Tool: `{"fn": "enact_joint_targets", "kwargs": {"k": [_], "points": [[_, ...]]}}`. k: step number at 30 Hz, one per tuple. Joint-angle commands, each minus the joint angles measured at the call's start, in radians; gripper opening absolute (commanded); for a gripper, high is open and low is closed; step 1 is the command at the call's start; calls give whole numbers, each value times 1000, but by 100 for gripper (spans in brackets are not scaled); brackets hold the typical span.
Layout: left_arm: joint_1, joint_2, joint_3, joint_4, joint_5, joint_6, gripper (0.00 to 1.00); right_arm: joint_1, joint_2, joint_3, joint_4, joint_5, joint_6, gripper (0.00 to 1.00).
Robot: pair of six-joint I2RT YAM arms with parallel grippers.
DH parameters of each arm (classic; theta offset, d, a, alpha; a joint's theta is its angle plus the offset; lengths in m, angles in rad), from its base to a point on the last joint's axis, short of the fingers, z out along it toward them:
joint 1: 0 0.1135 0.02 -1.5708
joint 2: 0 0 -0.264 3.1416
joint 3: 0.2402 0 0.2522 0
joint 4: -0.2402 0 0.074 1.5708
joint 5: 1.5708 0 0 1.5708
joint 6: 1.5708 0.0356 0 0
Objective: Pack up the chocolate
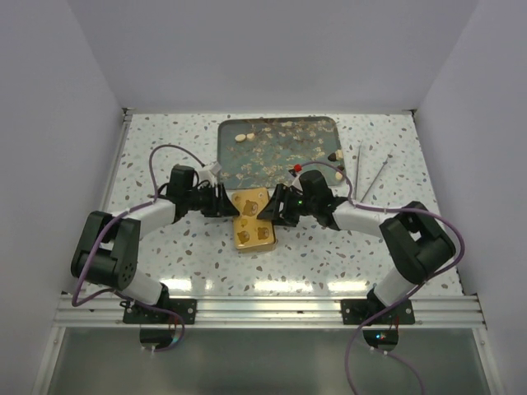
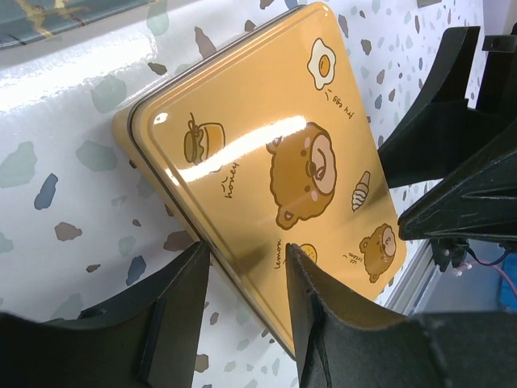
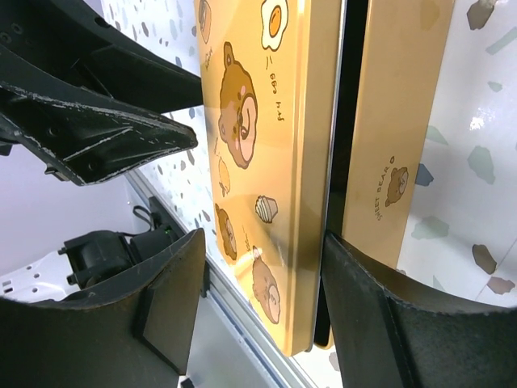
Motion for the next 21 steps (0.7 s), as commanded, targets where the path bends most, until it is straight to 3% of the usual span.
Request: {"fn": "enact_joint_targets", "kwargs": {"k": [1,17,21], "points": [[-13,9,36,-3,-6,29,48,-3,-29,16,-84,57,-55,63],[-42,-17,42,37,15,-24,47,-4,-35,40,-107,67,-69,65],[-44,-14,39,42,20,-24,47,-4,-36,43,-113,74,-69,58]]}}
